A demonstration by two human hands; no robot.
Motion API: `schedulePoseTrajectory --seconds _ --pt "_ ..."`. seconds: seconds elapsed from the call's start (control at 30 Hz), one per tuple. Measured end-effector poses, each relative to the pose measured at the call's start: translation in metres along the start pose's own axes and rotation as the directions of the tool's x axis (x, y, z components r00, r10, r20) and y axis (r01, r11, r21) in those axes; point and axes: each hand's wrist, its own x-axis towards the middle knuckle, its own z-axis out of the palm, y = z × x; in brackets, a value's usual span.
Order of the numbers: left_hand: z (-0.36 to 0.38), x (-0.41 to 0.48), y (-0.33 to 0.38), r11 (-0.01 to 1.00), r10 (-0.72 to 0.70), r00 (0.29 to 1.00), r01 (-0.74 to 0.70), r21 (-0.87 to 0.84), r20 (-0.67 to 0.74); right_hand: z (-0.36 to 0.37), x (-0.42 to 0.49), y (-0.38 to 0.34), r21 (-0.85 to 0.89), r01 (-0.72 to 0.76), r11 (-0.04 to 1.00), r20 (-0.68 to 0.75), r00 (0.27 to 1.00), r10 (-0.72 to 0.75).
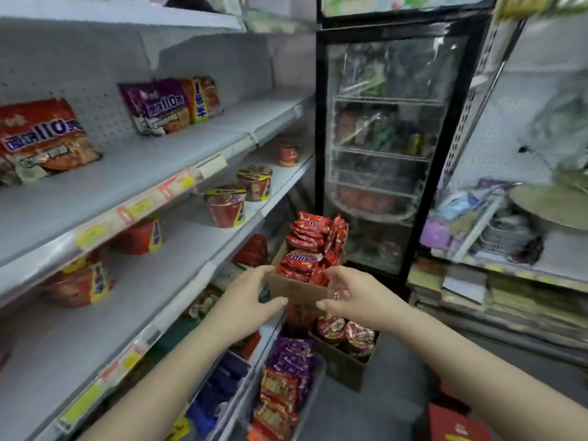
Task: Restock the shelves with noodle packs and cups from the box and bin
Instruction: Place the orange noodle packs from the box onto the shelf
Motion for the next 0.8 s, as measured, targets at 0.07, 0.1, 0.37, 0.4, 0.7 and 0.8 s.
schedulePoseTrajectory --seconds 0.07,0.1,0.37,0.4,0.7,0.8 --pt "0.014 0.024 0.002 1.0 0.002 0.999 -0.001 -0.008 0.05 0.001 0.011 0.026 0.033 -0.059 0.998 -0.004 0.998 0.059" --pt "0.021 0.036 0.001 1.0 0.005 0.997 -0.004 -0.01 0.076 0.002 0.017 0.038 0.046 -0.087 0.995 -0.001 0.996 0.087" --pt "0.063 0.163 -0.027 0.994 -0.034 0.972 0.057 -0.091 0.232 -0.003 0.11 0.104 0.058 -0.173 0.983 0.029 0.985 0.172" --pt "0.066 0.181 -0.032 0.99 -0.051 0.969 0.08 -0.116 0.24 -0.006 0.127 0.112 0.065 -0.183 0.981 0.018 0.983 0.183" --pt "0.088 0.312 -0.082 0.955 -0.162 0.934 0.229 -0.187 0.318 -0.007 0.254 0.148 0.165 -0.264 0.95 0.047 0.965 0.259" --pt "0.102 0.342 -0.097 0.937 -0.213 0.906 0.296 -0.187 0.365 0.0 0.29 0.163 0.185 -0.271 0.945 0.114 0.961 0.253"
